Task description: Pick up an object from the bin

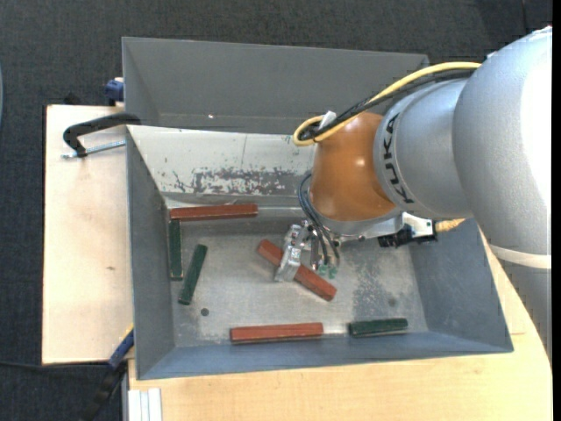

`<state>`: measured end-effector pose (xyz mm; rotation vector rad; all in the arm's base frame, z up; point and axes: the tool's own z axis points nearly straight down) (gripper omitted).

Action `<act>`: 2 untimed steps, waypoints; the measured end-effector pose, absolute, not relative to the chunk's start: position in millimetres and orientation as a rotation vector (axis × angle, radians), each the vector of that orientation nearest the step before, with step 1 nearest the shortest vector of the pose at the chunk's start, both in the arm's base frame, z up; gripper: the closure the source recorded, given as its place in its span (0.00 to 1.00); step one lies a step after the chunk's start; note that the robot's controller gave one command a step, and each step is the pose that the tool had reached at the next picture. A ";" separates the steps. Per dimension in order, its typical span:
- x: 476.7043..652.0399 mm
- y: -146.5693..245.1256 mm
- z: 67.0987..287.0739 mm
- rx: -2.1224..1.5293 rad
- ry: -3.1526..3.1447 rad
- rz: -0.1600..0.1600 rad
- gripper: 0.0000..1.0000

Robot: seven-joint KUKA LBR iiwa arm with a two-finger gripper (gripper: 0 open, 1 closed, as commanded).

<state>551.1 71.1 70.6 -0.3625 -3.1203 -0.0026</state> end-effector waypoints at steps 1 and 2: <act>551.1 71.0 70.6 -0.363 -3.120 -0.003 1.00; 527.9 -21.4 223.3 -0.356 -3.129 -0.001 1.00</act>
Offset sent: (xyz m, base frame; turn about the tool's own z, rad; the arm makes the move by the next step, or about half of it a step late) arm -0.0250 -0.0922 0.1509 -0.0054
